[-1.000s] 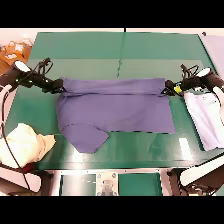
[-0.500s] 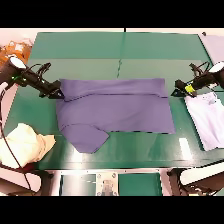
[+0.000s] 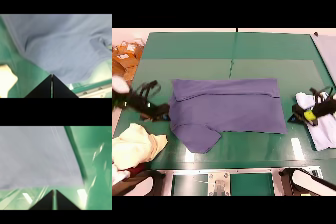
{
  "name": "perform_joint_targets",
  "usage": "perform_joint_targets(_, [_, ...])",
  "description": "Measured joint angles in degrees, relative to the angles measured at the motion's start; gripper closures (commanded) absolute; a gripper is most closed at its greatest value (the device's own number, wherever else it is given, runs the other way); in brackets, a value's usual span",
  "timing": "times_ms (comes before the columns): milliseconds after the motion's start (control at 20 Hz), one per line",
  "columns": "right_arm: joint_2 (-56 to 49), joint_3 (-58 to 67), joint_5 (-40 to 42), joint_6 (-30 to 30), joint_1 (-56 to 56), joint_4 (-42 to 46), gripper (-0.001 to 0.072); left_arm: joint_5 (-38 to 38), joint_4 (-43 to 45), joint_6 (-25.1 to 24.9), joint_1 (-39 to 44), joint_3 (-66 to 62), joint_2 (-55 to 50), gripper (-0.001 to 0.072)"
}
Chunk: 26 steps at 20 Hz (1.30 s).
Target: Fold the shirts.
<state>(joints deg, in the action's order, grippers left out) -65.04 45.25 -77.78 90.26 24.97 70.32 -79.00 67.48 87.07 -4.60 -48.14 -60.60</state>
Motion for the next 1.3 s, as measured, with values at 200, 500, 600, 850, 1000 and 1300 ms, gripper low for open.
perform_joint_targets(200, [6.78,-11.78,5.57,2.10,0.61,-2.12,0.0291,6.69,-1.70,4.63,4.94,15.06,9.49,0.0296])
perform_joint_targets(500, [7.41,-16.76,13.46,2.86,0.79,-8.37,0.0291,21.24,-8.96,9.29,13.92,27.91,12.50,0.0297])
perform_joint_targets(600, [6.08,-17.33,14.86,3.43,0.79,-9.64,0.0292,23.89,-9.99,10.38,15.06,29.92,12.74,0.0297])
perform_joint_targets(850, [2.16,-17.75,17.70,4.15,0.04,-13.81,0.0318,29.81,-13.25,11.61,16.09,31.85,12.98,0.0446])
perform_joint_targets(1000, [-0.11,-17.81,20.85,3.87,-1.86,-16.09,0.0649,32.76,-14.23,11.37,16.22,32.26,12.70,0.0687])
perform_joint_targets(1300, [-0.70,-16.11,20.15,-0.04,-3.10,-15.34,0.0696,27.47,-14.84,5.81,16.22,26.93,13.03,0.0689])
